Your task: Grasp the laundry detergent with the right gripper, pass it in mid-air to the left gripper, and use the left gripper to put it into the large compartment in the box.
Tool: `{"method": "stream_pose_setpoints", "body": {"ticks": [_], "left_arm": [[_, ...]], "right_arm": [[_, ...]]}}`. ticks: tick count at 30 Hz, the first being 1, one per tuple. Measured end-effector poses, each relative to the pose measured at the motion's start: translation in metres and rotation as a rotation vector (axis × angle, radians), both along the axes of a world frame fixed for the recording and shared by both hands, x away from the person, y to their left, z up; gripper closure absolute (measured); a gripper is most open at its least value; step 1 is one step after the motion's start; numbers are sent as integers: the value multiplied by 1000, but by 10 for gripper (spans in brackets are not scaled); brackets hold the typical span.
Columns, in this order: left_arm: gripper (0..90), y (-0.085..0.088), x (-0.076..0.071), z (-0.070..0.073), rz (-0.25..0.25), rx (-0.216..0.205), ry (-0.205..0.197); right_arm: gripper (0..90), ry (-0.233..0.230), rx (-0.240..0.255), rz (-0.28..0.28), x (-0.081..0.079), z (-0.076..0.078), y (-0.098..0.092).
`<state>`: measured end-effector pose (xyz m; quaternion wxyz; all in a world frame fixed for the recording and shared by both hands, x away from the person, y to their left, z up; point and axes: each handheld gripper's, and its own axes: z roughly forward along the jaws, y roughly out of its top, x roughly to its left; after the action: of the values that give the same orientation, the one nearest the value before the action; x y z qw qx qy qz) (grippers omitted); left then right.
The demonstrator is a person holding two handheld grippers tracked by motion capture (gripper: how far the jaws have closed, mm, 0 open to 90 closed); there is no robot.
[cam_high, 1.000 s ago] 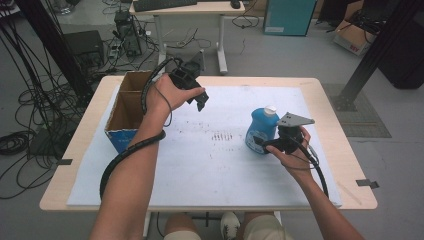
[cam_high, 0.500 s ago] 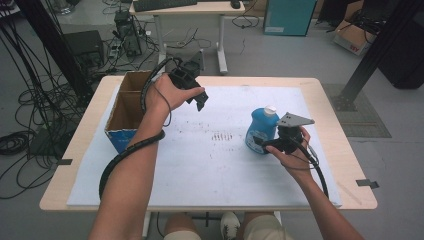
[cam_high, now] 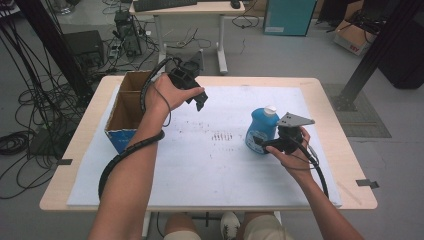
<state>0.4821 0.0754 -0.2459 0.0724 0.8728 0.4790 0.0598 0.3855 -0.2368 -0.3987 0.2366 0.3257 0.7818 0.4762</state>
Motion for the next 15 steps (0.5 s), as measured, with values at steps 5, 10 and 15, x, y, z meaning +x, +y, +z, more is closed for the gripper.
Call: {"method": "stream_pose_setpoints", "body": {"ticks": [5,10,15], "left_arm": [[54,-1,0,0,-2,-1,-1],[54,-1,0,0,-1,-3,-1],[54,-1,0,1,-1,-1,-4]], "right_arm": [[12,-5,-2,3,0,0,-1],[12,2,1,6,-1,0,0],[12,-2,1,9,0,0,0]]}}
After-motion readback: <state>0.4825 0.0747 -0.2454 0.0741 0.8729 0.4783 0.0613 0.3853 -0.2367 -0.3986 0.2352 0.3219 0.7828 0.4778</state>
